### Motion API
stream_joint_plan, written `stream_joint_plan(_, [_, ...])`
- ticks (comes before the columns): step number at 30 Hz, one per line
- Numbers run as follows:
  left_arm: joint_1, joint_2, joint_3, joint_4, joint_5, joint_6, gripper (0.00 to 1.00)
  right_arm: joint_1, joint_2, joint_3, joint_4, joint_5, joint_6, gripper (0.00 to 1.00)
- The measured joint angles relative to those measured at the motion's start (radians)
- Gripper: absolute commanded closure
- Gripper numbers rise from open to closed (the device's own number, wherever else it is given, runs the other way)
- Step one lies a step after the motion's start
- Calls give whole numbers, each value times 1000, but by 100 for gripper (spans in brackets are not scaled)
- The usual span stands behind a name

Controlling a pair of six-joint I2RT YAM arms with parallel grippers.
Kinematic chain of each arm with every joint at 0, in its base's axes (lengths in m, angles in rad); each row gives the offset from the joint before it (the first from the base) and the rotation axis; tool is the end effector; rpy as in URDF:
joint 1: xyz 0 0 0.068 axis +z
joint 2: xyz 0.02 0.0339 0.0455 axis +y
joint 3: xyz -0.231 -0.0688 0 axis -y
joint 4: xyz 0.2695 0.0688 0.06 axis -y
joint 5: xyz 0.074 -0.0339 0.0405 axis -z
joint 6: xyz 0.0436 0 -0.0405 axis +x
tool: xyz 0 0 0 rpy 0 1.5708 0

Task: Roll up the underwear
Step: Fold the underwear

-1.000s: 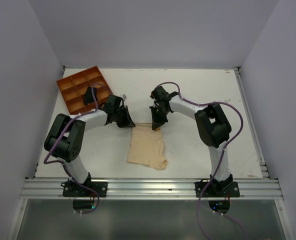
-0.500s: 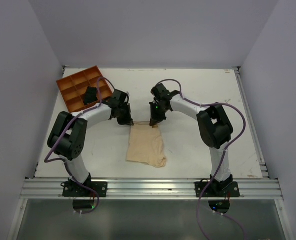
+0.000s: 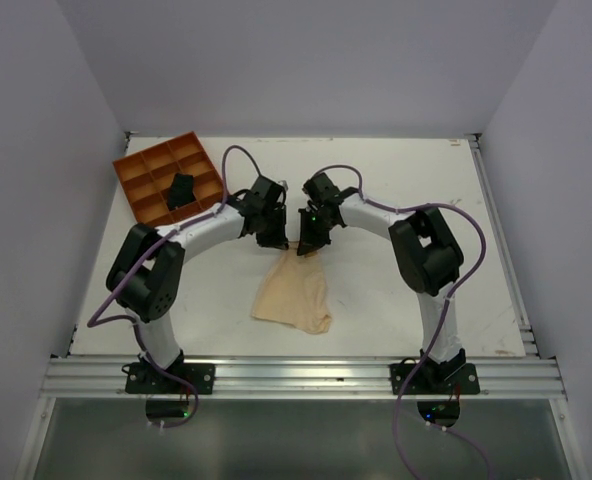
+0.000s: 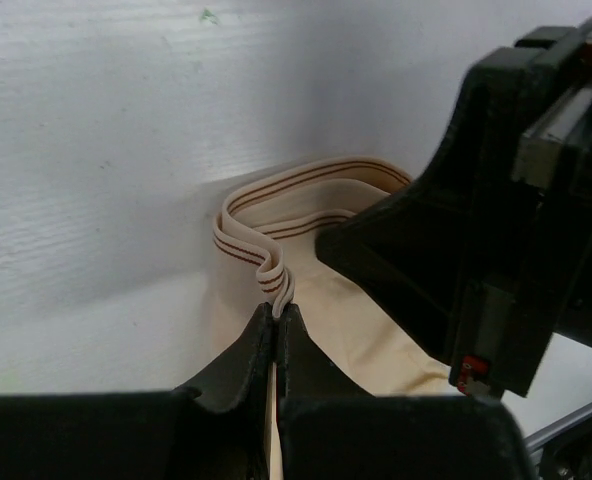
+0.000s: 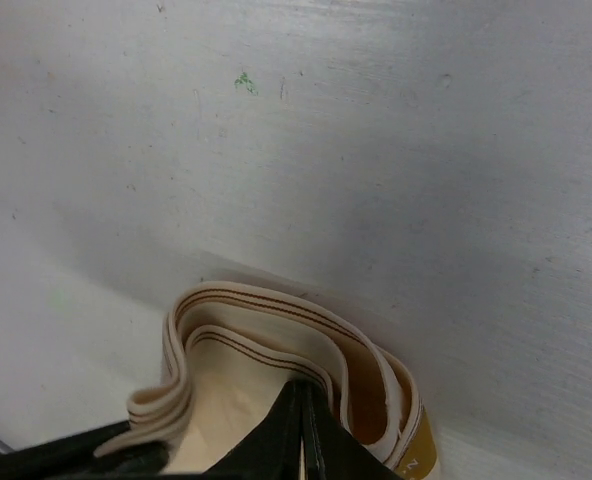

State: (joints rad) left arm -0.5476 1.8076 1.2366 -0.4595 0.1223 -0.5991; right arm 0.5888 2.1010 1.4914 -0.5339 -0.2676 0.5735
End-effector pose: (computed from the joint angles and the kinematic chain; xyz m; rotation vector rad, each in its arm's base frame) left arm 0.3334 -0.2095 0.1423 -0.0238 2.7011 -0.5446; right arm 0.3597 0.2541 0.1021 -0.1053 2.8556 0.6616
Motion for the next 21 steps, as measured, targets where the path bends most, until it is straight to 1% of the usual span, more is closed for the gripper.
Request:
stream_joint_plan(7, [-57,3,1,3,0,-13,100,0,-19,-52,73,-21,35,98])
stream_joint_plan(12, [-70,5,1,21,4,-36,100,0,-32,-87,119,-38,62,98])
stream_joint_plan(15, [-71,14,2,28,4,-45,100,0,-37,-93,127,-38,64,97])
stream_joint_plan(16, [-71,19,2,28,3,-45,100,0,-38,-94,127,-38,64,96])
stream_joint_plan(17, [-71,26,2,28,3,-45,100,0,-41,-96,126,-37,63,92])
stream_joint_plan(21, [-71,48,2,25,0,-45,100,-1,-57,-106,117,-36,63,81])
